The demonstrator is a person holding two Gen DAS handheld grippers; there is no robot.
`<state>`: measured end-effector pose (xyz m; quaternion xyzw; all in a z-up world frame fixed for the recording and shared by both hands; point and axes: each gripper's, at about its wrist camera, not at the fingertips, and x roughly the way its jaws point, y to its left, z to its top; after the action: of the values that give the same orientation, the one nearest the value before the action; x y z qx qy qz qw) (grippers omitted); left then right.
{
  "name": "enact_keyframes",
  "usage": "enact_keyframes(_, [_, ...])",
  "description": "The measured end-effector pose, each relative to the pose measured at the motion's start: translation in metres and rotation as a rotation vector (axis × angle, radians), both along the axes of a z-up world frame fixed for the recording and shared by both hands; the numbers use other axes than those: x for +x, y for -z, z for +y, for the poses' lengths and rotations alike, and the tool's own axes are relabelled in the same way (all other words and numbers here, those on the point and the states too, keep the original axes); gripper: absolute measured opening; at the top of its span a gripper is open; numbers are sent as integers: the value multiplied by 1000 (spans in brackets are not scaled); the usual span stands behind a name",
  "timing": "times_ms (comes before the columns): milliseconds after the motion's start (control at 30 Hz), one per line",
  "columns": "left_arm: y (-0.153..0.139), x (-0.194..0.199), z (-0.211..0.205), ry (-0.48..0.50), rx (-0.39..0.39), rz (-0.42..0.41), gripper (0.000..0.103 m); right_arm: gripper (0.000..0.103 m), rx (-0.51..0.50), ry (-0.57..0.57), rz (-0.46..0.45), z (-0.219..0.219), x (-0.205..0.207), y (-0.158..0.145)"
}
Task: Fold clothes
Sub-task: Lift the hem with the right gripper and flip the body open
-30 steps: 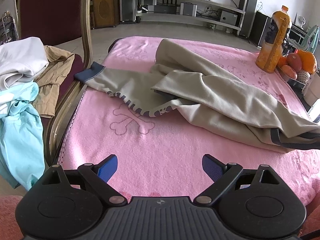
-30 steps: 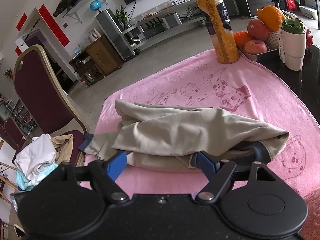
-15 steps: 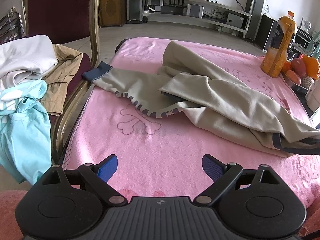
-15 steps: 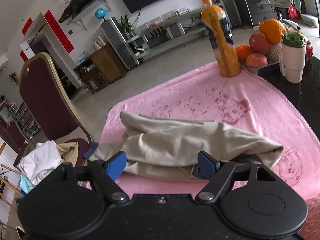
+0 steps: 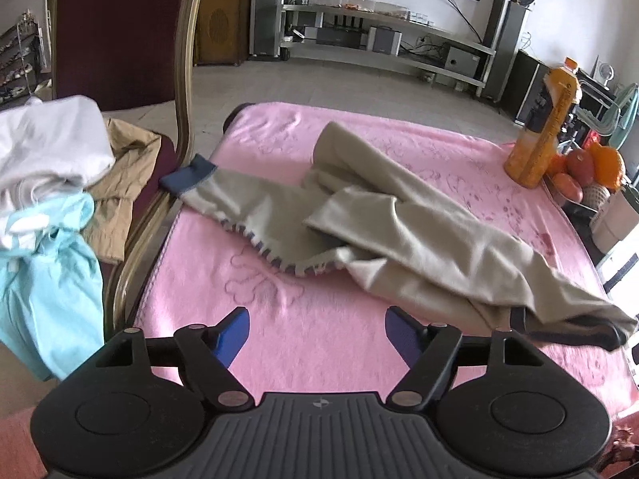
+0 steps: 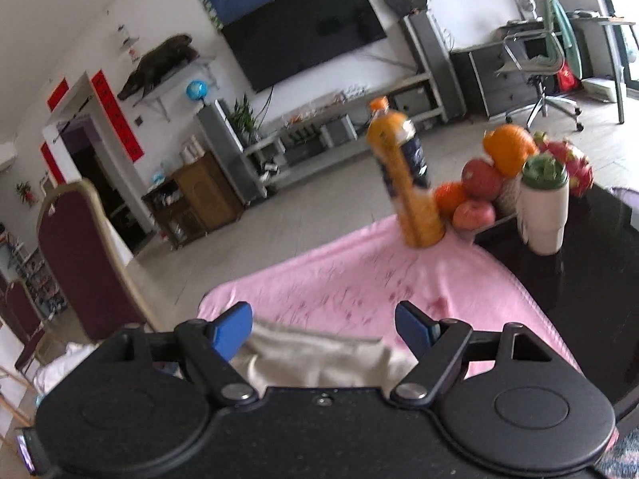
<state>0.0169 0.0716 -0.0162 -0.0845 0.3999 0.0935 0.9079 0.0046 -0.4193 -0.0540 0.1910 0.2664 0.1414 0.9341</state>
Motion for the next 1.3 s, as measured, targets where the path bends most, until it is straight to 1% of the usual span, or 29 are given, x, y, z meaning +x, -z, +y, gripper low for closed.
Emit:
enact_keyframes(100, [-8, 17, -2, -12, -8, -7, 76, 78, 5, 5, -53, -13, 16, -1])
enact_keyframes(133, [-8, 22, -1, -23, -20, -1, 77, 77, 6, -1, -54, -15, 23, 3])
enact_keyframes(200, [-6, 32, -1, -44, -34, 20, 77, 73, 7, -24, -30, -19, 38, 16])
enact_keyframes(233, [-3, 35, -3, -46, -23, 29, 76, 68, 5, -40, -7, -19, 44, 25])
enact_keyframes(267, [1, 38, -8, -39, -2, 40, 76, 66, 2, -66, 27, -17, 49, 36])
enact_keyframes(367, [19, 47, -25, 7, 51, 85, 71, 66, 13, -191, 141, 0, 67, 76])
enact_keyframes(400, [25, 50, -31, 20, 63, 96, 65, 66, 6, -239, 188, 11, 75, 90])
enact_keyframes(433, [30, 52, -36, 33, 75, 106, 62, 66, -12, -282, 224, 24, 82, 101])
enact_keyframes(533, [38, 58, -45, 65, 100, 109, 63, 67, -95, -394, 308, 62, 100, 129])
enact_keyframes(567, [39, 59, -45, 71, 102, 104, 63, 68, -137, -423, 328, 74, 105, 137])
enact_keyframes(600, [40, 61, -43, 70, 100, 101, 65, 69, -188, -452, 345, 87, 108, 145])
enact_keyframes(633, [43, 63, -39, 64, 94, 104, 69, 70, -236, -469, 354, 98, 110, 152])
enact_keyframes(700, [50, 64, -31, 53, 78, 109, 69, 70, -342, -485, 352, 117, 111, 162])
enact_keyframes(800, [61, 62, -20, 43, 53, 111, 70, 72, -455, -527, 340, 141, 108, 175])
enact_keyframes(833, [65, 61, -18, 41, 49, 113, 70, 72, -504, -540, 327, 146, 105, 179])
enact_keyframes(900, [72, 59, -14, 38, 40, 117, 70, 71, -634, -536, 285, 156, 101, 187])
enact_keyframes(933, [74, 59, -13, 38, 37, 124, 70, 57, -680, -517, 264, 157, 100, 190])
enact_keyframes(967, [76, 59, -12, 40, 34, 128, 70, 34, -711, -488, 244, 157, 101, 192])
enact_keyframes(1000, [77, 59, -12, 41, 31, 131, 70, 26, -689, -457, 241, 153, 105, 190])
enact_keyframes(1033, [78, 59, -11, 42, 29, 132, 70, 18, -617, -423, 254, 144, 111, 185])
enact_keyframes(1067, [78, 59, -12, 46, 28, 129, 70, 7, -545, -390, 265, 136, 118, 179])
enact_keyframes(1167, [77, 59, -14, 54, 34, 120, 70, 6, -265, -261, 264, 94, 139, 154])
enact_keyframes(1200, [77, 59, -15, 57, 36, 119, 70, 6, -212, -197, 255, 79, 142, 148])
enact_keyframes(1300, [77, 60, -20, 63, 44, 124, 70, 5, -115, 80, 207, 21, 146, 136])
